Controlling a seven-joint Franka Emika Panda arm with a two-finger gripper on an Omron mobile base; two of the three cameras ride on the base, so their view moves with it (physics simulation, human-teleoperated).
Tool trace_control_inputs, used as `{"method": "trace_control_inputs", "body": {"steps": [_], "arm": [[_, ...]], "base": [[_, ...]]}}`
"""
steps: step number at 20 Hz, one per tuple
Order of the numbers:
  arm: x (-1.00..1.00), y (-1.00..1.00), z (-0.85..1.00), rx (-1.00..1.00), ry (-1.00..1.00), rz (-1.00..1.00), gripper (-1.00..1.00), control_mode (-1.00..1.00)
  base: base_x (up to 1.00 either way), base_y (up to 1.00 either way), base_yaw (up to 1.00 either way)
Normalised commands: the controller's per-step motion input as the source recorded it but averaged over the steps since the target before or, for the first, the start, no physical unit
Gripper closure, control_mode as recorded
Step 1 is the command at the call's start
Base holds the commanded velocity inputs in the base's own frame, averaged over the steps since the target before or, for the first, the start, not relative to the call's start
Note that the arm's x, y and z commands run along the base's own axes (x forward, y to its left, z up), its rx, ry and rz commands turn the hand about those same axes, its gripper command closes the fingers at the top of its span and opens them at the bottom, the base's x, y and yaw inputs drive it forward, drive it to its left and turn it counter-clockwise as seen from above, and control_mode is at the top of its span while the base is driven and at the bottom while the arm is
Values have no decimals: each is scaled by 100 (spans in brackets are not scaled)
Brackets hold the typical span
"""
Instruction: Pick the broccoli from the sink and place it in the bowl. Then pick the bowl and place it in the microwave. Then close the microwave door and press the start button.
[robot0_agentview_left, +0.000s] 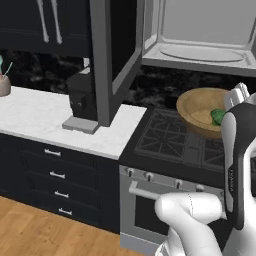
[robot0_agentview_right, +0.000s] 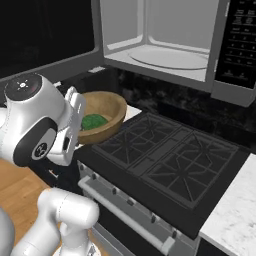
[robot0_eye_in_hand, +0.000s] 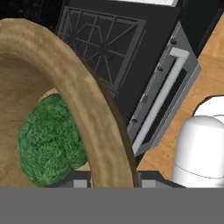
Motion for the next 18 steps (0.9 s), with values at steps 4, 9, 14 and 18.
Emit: {"method": "trace_control_inputs", "body": {"steps": [4, 9, 14, 18], "arm": [[0, 0, 0, 0, 0, 0, 100, 100], [0, 0, 0, 0, 0, 0, 100, 100], [0, 0, 0, 0, 0, 0, 100, 100], [0, 0, 0, 0, 0, 0, 100, 100]], "base": [[59, -35, 12], [42, -52, 32], [34, -25, 26], [17, -7, 15]]}}
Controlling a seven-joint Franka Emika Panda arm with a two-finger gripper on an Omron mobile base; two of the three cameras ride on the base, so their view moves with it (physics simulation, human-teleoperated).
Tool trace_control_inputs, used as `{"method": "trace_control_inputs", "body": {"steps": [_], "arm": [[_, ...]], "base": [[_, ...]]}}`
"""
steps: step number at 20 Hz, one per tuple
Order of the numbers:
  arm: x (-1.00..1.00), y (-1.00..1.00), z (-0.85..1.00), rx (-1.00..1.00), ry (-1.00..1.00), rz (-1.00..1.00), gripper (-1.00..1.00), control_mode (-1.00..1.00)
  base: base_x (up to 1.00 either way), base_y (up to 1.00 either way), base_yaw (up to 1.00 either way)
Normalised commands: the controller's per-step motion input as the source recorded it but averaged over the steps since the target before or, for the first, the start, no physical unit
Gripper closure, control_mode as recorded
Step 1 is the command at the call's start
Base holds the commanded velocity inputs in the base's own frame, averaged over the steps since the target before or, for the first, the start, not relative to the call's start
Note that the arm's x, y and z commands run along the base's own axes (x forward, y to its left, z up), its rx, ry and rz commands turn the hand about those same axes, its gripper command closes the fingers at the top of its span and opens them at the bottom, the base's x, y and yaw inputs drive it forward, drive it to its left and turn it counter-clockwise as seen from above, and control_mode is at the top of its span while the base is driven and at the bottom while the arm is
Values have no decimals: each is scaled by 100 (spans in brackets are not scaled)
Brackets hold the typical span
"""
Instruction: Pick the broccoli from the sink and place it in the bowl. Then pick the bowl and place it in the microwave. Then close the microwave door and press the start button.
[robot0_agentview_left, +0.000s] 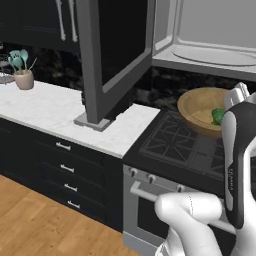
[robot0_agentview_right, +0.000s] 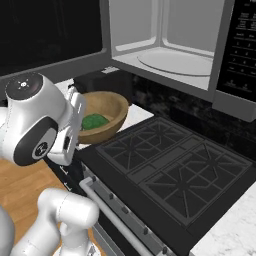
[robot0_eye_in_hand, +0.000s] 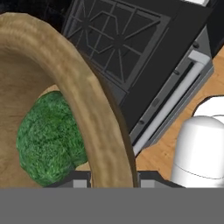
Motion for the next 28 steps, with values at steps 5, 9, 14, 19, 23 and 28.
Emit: {"method": "trace_control_inputs", "body": {"steps": [5, 9, 14, 19, 23, 28], "arm": [[-9, 0, 8, 0, -5, -2, 100, -100], [-3, -3, 37, 0, -11, -12, 100, -100], [12, 0, 44, 0, -11, -6, 100, -100], [23, -9, 49, 0, -4, 0, 100, -100], [23, -24, 49, 0, -16, 0, 100, -100], [35, -14, 46, 0, -21, -5, 100, -100]], "base": [[0, -7, 2], [0, 0, 0], [0, 0, 0], [0, 0, 0], [0, 0, 0], [0, 0, 0]]}}
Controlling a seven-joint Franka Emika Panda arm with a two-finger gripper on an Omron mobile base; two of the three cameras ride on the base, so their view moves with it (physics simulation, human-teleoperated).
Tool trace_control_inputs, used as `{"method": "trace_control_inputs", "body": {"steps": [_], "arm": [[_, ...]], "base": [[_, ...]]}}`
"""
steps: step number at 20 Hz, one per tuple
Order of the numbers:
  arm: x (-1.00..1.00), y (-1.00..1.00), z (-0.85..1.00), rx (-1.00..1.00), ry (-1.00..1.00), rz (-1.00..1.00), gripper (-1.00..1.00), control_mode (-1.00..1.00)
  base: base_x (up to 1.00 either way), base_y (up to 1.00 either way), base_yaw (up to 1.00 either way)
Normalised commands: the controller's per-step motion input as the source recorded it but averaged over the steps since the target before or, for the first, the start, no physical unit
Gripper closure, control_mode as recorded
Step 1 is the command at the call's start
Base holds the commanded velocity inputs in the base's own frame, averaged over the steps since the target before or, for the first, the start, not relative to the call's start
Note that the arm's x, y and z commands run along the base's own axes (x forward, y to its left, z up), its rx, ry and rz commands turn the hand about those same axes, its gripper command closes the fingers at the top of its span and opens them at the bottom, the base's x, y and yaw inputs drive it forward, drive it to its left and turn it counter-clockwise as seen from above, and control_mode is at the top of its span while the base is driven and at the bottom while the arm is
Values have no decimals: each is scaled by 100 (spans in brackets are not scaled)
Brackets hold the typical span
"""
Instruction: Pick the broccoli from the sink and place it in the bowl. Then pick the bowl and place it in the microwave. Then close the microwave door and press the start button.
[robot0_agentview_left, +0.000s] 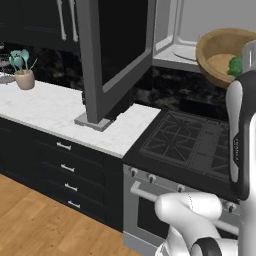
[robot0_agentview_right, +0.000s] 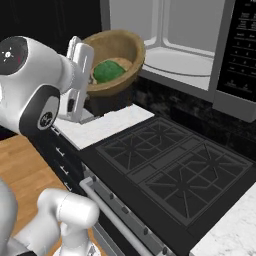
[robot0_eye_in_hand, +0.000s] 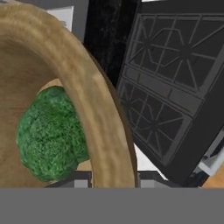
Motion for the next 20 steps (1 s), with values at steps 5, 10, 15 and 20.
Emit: {"method": "trace_control_inputs", "body": {"steps": [5, 10, 15, 20], "arm": [[57, -22, 43, 2, 0, -1, 100, -100], [54, -44, 14, 7, 0, 0, 100, -100], [58, -41, 1, 5, 0, 0, 100, -100], [79, -13, 0, 0, 0, 0, 100, -100]], "base": [[0, 0, 0], [0, 0, 0], [0, 0, 0], [0, 0, 0]]}}
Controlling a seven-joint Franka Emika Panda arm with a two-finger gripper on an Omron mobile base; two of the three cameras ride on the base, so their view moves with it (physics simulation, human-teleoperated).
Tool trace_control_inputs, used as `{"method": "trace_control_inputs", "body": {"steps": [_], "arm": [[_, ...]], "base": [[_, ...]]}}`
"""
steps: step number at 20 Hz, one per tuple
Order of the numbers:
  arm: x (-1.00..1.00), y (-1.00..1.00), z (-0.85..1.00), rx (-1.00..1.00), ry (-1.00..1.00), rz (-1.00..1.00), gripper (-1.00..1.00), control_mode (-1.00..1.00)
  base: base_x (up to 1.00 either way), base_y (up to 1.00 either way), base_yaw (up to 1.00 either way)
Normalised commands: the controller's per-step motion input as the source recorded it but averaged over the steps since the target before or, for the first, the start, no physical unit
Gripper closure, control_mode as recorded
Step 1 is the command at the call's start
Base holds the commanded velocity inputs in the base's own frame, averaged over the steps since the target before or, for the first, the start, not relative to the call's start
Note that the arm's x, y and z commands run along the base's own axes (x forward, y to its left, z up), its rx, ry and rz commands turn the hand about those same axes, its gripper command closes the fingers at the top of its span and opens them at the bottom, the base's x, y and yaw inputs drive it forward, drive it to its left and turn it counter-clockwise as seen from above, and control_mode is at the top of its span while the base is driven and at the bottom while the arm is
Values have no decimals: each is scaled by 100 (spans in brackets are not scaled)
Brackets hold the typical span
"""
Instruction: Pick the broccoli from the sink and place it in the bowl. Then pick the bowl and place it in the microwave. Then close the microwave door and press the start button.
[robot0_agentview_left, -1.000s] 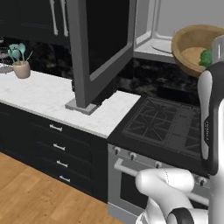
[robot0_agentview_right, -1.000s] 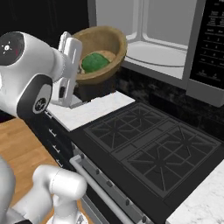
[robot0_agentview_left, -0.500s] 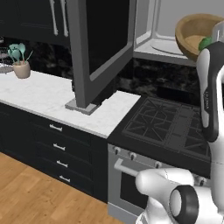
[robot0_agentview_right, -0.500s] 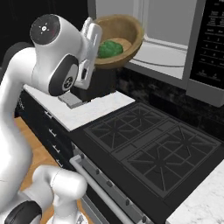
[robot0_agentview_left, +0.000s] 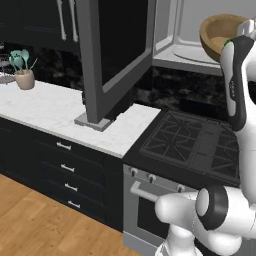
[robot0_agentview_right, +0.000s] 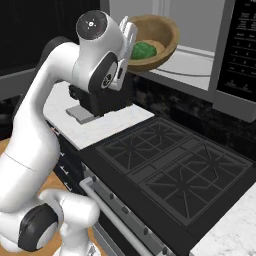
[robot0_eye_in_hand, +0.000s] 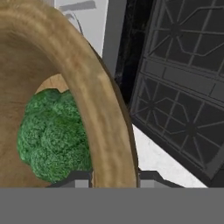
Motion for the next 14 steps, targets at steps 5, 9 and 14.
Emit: {"method": "trace_control_inputs", "body": {"steps": [5, 9, 14], "arm": [[69, -24, 0, 0, 0, 0, 100, -100], [58, -34, 0, 1, 0, 0, 100, -100], [62, -19, -7, 0, 0, 0, 100, -100]], "base": [[0, 0, 0], [0, 0, 0], [0, 0, 0]]}}
